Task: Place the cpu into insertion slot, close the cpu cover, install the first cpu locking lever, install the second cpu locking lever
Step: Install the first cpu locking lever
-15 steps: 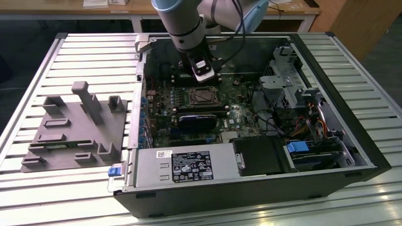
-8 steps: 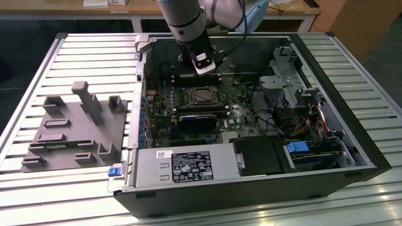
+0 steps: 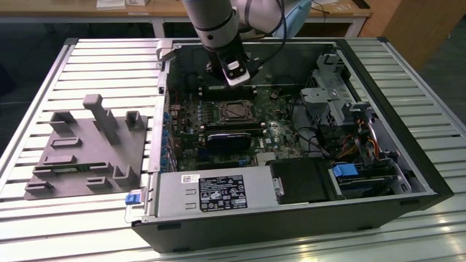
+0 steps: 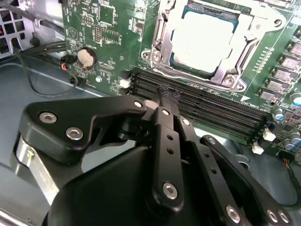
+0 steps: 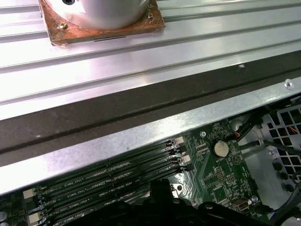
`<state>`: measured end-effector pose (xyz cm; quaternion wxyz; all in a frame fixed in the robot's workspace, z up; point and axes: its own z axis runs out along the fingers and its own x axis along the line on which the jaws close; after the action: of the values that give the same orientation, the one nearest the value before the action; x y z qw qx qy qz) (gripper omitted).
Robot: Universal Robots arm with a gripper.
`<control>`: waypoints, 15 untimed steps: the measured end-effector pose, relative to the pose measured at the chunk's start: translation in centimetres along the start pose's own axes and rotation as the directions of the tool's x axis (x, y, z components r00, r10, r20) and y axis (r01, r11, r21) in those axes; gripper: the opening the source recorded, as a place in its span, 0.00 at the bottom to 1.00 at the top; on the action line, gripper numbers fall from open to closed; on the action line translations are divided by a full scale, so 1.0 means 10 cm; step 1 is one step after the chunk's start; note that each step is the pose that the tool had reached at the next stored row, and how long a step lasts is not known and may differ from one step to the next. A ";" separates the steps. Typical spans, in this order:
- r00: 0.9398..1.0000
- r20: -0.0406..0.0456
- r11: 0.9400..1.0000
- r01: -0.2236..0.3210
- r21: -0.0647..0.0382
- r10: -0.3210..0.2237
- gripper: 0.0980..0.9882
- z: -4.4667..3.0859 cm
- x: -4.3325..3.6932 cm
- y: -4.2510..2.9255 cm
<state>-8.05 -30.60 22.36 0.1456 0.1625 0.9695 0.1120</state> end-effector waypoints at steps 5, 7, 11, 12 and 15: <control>1.000 0.000 1.000 0.000 0.000 0.000 0.00 0.000 0.000 0.000; 1.000 0.000 1.000 0.000 0.000 0.000 0.00 0.000 0.000 0.000; 1.000 0.000 1.000 0.000 0.000 0.000 0.00 0.000 0.000 0.000; 1.000 -0.003 1.000 0.000 0.001 0.000 0.00 0.001 -0.001 0.001; 0.999 -0.038 1.000 -0.007 0.015 0.007 0.00 0.005 -0.007 0.002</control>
<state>-7.96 -30.60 22.33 0.1255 0.1647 0.9723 0.1083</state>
